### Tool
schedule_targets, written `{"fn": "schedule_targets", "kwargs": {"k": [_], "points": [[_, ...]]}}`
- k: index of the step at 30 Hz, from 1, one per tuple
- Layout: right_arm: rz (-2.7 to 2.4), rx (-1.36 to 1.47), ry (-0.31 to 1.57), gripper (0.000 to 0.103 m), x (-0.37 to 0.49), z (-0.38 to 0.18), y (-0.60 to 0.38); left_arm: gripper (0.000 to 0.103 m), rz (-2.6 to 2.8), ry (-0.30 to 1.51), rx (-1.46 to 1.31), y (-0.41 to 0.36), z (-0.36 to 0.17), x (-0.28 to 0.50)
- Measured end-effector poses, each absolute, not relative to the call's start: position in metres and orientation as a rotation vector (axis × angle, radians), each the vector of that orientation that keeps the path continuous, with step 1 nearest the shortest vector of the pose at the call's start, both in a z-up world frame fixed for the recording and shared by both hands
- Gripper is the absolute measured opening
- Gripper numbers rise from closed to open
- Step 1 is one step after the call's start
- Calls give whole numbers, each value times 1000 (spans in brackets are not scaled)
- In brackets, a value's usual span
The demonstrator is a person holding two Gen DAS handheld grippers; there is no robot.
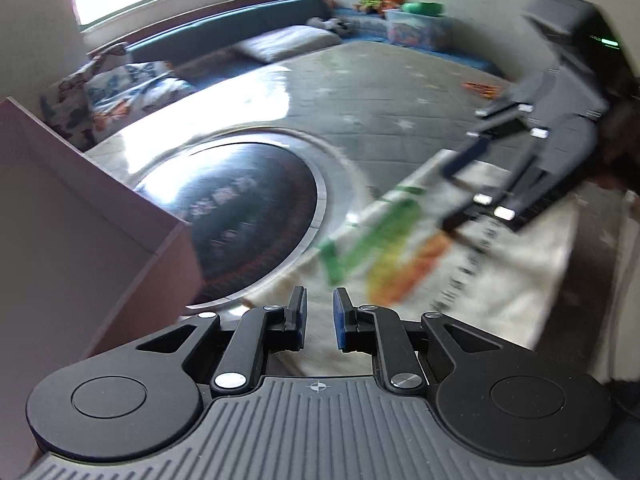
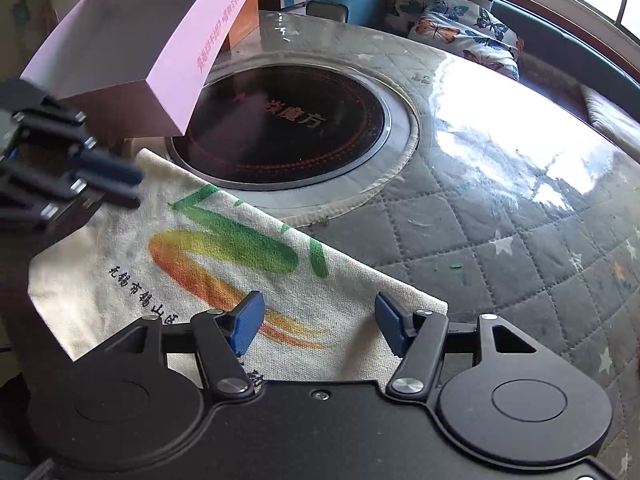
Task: Fold shopping bag
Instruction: 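Lower the bag flat and open the left gripper beside the right gripper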
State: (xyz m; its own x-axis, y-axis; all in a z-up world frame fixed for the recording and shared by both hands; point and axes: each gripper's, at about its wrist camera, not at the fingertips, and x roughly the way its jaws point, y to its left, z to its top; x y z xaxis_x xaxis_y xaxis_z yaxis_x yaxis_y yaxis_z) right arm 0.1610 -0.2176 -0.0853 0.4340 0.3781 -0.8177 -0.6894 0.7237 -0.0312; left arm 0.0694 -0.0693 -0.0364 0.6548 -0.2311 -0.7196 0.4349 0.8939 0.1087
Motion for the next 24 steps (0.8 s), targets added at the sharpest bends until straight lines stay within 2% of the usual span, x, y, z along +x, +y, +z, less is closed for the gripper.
{"fn": "schedule_targets", "kwargs": {"k": [8, 14, 18, 24], "points": [[691, -395, 904, 65, 162, -86, -216, 3, -336, 785, 261, -64, -45, 78], [693, -391, 903, 65, 163, -87, -217, 2, -332, 797, 180, -55, -47, 83], [691, -392, 904, 65, 163, -87, -217, 3, -295, 747, 289, -64, -39, 76], [690, -394, 903, 65, 163, -87, -217, 3, -303, 756, 276, -57, -46, 79]]}}
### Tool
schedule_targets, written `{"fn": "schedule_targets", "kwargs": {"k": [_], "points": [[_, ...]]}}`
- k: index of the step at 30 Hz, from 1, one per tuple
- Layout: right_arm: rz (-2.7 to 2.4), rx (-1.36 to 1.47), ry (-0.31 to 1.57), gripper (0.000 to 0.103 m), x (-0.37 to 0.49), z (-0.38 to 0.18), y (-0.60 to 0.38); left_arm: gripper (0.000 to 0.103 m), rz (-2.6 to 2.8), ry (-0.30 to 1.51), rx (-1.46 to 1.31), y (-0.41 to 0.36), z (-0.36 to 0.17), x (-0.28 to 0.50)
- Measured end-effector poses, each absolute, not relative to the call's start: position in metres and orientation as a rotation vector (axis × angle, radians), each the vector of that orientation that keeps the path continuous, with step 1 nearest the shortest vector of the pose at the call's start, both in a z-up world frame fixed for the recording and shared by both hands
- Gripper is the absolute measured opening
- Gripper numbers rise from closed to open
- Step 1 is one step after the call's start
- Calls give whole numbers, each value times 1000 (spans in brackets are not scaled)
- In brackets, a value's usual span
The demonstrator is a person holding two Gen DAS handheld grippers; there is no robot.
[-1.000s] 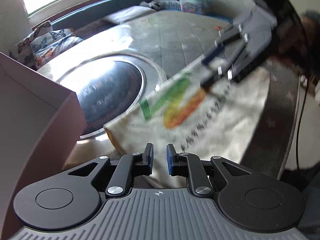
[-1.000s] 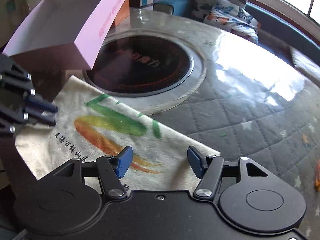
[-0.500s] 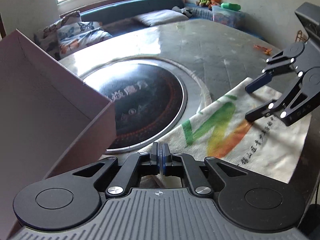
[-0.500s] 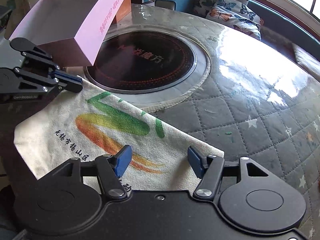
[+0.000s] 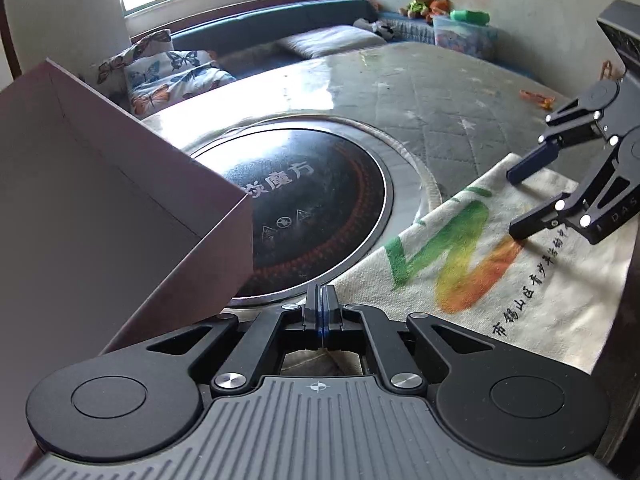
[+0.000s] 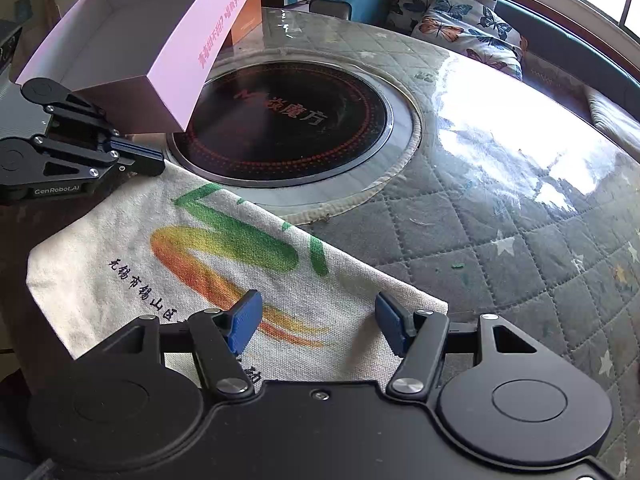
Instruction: Fold shopping bag
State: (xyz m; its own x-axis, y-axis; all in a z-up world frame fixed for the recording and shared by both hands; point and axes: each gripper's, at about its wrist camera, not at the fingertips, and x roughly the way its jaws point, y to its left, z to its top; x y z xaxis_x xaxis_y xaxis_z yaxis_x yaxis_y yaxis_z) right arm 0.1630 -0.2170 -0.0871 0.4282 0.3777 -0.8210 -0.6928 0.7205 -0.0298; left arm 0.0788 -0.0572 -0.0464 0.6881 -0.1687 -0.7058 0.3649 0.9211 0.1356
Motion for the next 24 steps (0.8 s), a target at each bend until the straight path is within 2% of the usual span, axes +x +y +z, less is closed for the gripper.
{"fn": "schedule_targets", "kwargs": {"k": [7, 9, 11, 24], "points": [[690, -398, 908, 66, 164, -87, -216, 10, -586, 679, 373, -94, -22, 32], [689, -403, 913, 66, 165, -87, -215, 16, -710, 659, 432, -111, -19, 12], [688, -412, 917, 66, 165, -87, -214, 27, -792, 642, 505, -126, -22, -3], [691, -414, 913, 68, 166, -88, -214, 31, -817, 638, 704, -165, -57, -12]]}}
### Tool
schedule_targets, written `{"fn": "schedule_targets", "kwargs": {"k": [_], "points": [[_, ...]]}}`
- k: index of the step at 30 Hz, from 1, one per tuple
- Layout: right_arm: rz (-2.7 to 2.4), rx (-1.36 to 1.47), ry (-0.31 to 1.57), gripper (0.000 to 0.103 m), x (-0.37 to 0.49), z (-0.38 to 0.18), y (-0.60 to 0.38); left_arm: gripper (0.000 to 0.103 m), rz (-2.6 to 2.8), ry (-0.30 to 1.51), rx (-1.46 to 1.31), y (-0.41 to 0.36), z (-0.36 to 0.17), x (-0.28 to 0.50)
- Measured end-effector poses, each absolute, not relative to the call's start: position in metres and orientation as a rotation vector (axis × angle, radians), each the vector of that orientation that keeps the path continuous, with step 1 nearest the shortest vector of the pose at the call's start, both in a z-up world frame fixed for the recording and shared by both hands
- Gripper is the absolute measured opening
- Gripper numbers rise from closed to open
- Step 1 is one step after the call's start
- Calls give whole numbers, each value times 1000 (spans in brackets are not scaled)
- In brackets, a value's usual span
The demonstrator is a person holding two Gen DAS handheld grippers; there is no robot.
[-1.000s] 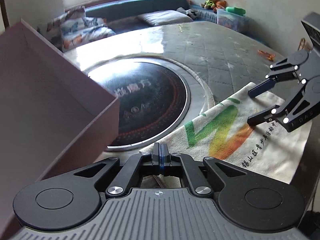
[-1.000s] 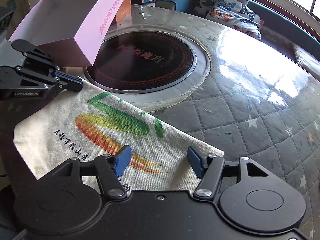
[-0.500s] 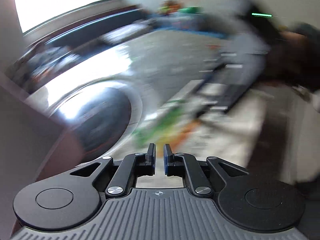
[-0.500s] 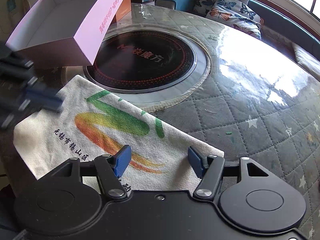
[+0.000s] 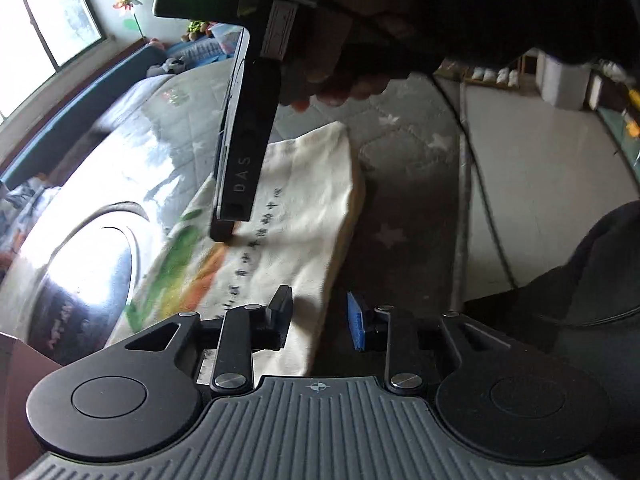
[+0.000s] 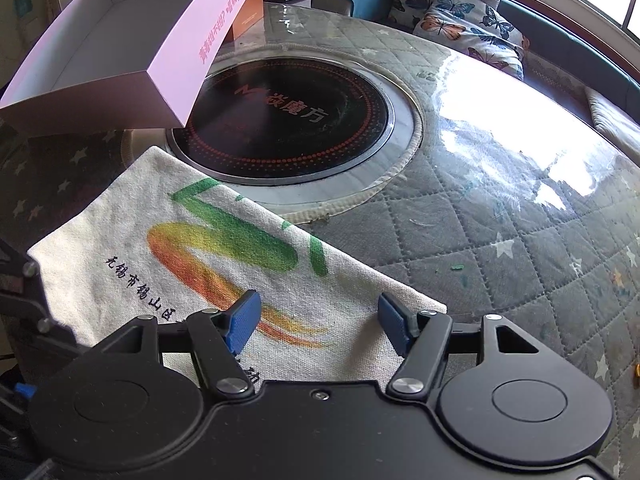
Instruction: Fold shopping bag
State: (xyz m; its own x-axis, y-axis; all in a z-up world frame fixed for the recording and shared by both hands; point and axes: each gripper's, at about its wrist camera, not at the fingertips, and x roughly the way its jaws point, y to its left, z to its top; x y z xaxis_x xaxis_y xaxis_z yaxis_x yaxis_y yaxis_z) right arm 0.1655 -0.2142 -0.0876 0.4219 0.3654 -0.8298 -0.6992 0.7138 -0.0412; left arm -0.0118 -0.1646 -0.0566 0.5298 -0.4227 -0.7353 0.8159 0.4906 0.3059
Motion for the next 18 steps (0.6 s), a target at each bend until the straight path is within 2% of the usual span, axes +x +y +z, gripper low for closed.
{"fn": "schedule_targets", "kwargs": {"k": [7, 11, 18], "points": [[706, -422, 901, 69, 163, -87, -216, 18, -830, 645, 695, -164, -53, -8], [740, -425, 890, 69, 155, -79, -224, 15, -839, 658, 664, -161, -47, -5], [796, -446, 794, 77, 125, -48, -252, 14, -842, 674, 644, -149, -38, -2]]}}
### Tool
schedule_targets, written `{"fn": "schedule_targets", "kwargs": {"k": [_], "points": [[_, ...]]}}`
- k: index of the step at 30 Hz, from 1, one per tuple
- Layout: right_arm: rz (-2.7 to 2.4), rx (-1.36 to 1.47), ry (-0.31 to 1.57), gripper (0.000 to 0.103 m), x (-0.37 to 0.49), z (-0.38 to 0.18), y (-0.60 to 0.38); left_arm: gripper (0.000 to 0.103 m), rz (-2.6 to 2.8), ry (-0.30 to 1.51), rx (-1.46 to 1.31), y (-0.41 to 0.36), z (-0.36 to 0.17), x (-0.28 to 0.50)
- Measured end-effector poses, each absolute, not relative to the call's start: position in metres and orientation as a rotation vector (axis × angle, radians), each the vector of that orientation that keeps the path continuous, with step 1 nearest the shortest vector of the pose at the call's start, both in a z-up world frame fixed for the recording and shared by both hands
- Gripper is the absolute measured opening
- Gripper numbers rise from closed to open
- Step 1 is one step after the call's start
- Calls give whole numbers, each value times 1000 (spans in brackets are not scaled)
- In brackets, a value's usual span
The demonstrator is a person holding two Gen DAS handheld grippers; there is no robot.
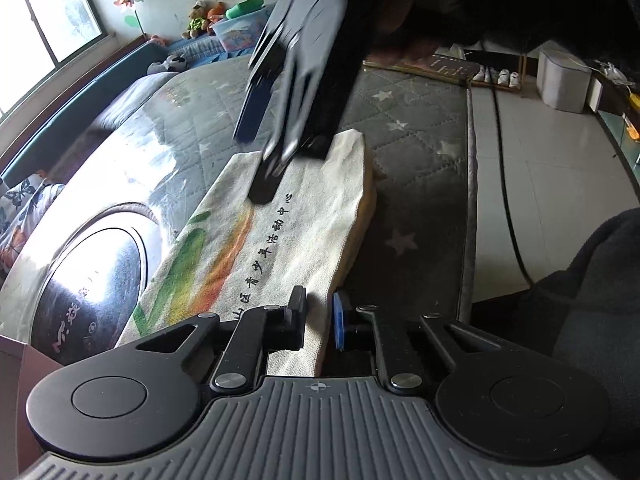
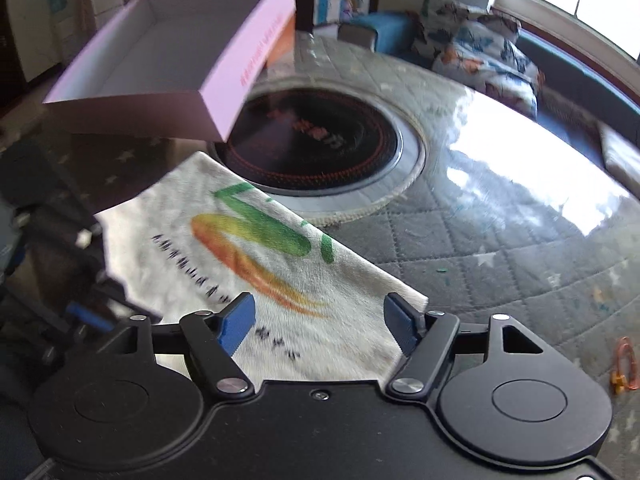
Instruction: Fold shopping bag
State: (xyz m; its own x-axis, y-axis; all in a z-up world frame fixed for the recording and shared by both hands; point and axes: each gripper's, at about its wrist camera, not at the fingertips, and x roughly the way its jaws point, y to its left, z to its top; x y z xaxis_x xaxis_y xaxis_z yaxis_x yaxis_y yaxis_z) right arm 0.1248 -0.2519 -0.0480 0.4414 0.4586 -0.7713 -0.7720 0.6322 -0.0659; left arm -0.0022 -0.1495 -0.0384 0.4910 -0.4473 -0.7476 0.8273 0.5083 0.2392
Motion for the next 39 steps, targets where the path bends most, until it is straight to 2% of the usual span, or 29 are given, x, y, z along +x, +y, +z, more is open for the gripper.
{"fn": "schedule_targets", "kwargs": {"k": [7, 14, 20, 22, 23, 24, 25, 28, 29, 31, 34, 39], "points": [[933, -568, 705, 78, 77, -34, -256, 11, -847, 688, 592, -145, -30, 8], [995, -811, 602, 77, 38, -62, -224, 8, -844, 710, 509, -133, -18, 18], [953, -930, 536, 60, 34, -83, -209, 6, -837, 719, 431, -119, -10, 22], [938, -921, 544, 43, 39, -87, -207, 6, -837, 717, 424, -118, -10, 21], [932, -912, 549, 39, 42, -89, -205, 6, -837, 717, 420, -117, -10, 20], [921, -903, 553, 29, 45, -90, -204, 6, -841, 718, 425, -117, -12, 19], [915, -897, 553, 27, 48, -90, -204, 6, -846, 719, 429, -116, -13, 18], [931, -882, 574, 28, 52, -87, -207, 7, -856, 720, 439, -114, -15, 15], [936, -886, 575, 31, 51, -86, -207, 8, -861, 721, 439, -114, -15, 15], [945, -906, 570, 43, 47, -85, -208, 10, -876, 719, 460, -115, -18, 13], [955, -920, 562, 50, 42, -84, -209, 14, -902, 719, 490, -117, -23, 9], [975, -910, 581, 54, 39, -82, -210, 21, -923, 718, 569, -126, -36, 3]]}}
